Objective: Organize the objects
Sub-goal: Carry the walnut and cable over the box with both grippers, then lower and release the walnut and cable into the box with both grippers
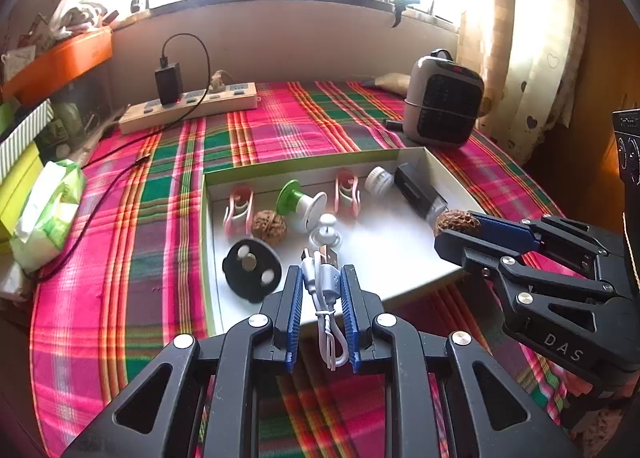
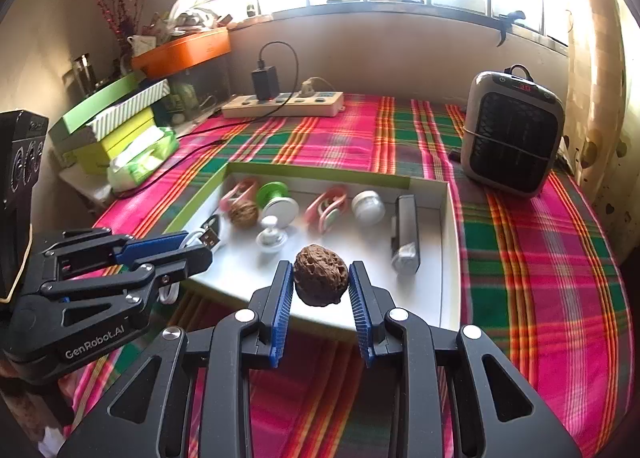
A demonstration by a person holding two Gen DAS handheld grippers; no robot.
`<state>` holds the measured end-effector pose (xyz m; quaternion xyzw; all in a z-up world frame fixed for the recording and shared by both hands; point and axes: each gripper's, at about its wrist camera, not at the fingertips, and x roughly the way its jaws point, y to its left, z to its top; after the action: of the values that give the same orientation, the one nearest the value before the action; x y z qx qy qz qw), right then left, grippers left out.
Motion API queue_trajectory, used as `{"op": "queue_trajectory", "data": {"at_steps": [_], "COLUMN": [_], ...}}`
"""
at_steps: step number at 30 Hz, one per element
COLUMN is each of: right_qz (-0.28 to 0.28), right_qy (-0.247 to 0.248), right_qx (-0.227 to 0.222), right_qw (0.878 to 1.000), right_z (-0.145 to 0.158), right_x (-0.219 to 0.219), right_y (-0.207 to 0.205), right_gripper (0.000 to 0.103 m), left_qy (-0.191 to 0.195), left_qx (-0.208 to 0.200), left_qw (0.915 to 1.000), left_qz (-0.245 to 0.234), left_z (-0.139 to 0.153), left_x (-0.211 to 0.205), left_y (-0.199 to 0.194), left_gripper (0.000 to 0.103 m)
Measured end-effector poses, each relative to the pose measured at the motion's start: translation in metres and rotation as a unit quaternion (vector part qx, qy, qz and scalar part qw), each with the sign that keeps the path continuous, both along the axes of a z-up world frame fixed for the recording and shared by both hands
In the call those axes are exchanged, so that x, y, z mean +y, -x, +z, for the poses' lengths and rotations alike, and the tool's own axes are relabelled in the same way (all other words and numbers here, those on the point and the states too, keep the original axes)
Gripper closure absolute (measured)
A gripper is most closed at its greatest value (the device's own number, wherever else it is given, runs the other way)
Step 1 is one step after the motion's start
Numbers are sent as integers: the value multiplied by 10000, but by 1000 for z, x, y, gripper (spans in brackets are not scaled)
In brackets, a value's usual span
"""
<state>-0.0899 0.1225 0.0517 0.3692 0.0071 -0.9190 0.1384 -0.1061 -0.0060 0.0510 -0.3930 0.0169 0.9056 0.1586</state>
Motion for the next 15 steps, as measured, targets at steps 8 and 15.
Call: {"op": "queue_trajectory", "data": {"at_steps": [8,15], "right_qz": [-118,-107], "right_qy": [-80,-132], "right_qx": [-154,-303], "right_qw": [9998,9994], "right_z": [-9,-20], "right_x": [5,6], "right_y": [30,47], "right_gripper": [73,73], "left_qy": [49,78], "left_qx": [-115,-245], "left_qw": [9999,9997], "left_qz": [35,56], "left_z": [-9,-19], "left_x": [6,6], "left_y": [24,38], "left_gripper": [86,86]}}
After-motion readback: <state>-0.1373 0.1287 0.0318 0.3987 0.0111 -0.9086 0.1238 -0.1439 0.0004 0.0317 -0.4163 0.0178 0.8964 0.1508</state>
